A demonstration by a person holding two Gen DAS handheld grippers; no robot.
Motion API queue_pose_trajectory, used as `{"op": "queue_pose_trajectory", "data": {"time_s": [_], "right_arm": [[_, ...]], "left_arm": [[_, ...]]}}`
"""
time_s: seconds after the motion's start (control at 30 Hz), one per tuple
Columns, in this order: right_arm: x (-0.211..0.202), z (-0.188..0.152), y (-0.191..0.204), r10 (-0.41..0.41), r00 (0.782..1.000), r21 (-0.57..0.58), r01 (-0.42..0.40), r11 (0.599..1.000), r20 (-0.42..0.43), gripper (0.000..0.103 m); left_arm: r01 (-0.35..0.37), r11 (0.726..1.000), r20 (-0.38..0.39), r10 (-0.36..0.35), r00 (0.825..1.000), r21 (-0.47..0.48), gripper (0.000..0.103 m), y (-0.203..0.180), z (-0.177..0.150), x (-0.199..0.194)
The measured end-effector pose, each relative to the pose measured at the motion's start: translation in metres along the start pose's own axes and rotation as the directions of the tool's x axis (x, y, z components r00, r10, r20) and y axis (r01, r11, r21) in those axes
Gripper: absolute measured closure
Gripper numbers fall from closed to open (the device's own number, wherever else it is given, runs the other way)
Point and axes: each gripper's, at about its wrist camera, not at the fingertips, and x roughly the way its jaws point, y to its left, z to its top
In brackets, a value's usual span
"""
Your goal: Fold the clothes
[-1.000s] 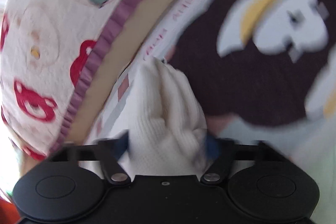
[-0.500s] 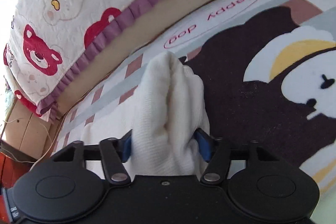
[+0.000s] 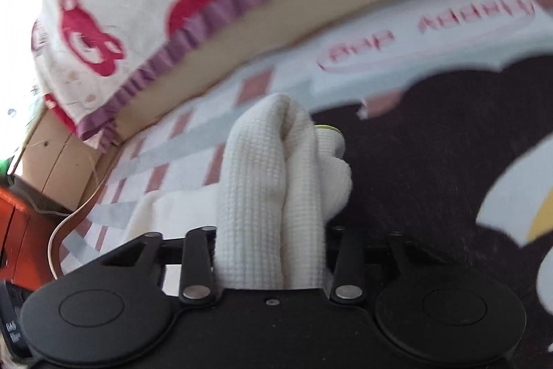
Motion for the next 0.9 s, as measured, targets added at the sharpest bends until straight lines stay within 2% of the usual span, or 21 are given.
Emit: {"op": "queue_pose_trajectory", "data": {"time_s": [0.1,0.17,0.27,0.43,0.57,0.67,0.73,0.77,0.8,0.83,0.9], "right_arm": [[-0.023,-0.004,0.009,0.006,0.997,-0.004,-0.006,1.0,0.073,0.065],[-0.044,-0.004,0.016,0.003,0.991,0.001,-0.003,1.0,0.136,0.065],[-0.081,-0.005,0.032,0.002,0.973,0.002,-0.003,1.0,0.229,0.065],[-0.168,-0.015,0.072,-0.028,0.945,-0.073,0.055,0.996,0.326,0.065],[-0.246,-0.033,0.098,-0.083,0.918,-0.071,0.119,0.99,0.387,0.065],[-0.296,-0.043,0.112,-0.156,0.904,-0.057,0.194,0.979,0.398,0.065],[-0.322,-0.046,0.12,-0.199,0.903,-0.069,0.243,0.968,0.38,0.065],[-0.334,-0.047,0.125,-0.219,0.904,-0.08,0.265,0.961,0.367,0.065],[-0.345,-0.048,0.128,-0.234,0.904,-0.09,0.283,0.955,0.357,0.065],[-0.352,-0.049,0.128,-0.237,0.905,-0.097,0.288,0.953,0.353,0.065],[-0.367,-0.052,0.129,-0.244,0.907,-0.111,0.297,0.948,0.344,0.065]], "left_arm": [[0.015,0.995,0.057,-0.021,0.998,0.102,0.073,-0.021,0.011,-0.006],[0.071,0.988,0.092,-0.084,0.992,0.135,0.073,-0.03,0.018,-0.017],[0.17,0.972,0.118,-0.19,0.975,0.161,0.073,-0.044,0.026,-0.038],[0.33,0.926,0.125,-0.355,0.926,0.185,0.073,-0.076,0.031,-0.076],[0.439,0.877,0.099,-0.463,0.881,0.195,0.073,-0.112,0.021,-0.104],[0.516,0.838,0.066,-0.533,0.844,0.177,0.073,-0.135,0.008,-0.12],[0.547,0.823,0.053,-0.56,0.827,0.155,0.073,-0.148,-0.003,-0.128],[0.541,0.823,0.055,-0.557,0.829,0.175,0.073,-0.157,-0.01,-0.133],[0.516,0.828,0.063,-0.54,0.839,0.221,0.073,-0.169,-0.017,-0.141],[0.508,0.824,0.067,-0.538,0.84,0.252,0.073,-0.178,-0.024,-0.147],[0.521,0.802,0.066,-0.561,0.825,0.293,0.073,-0.191,-0.034,-0.157]]}}
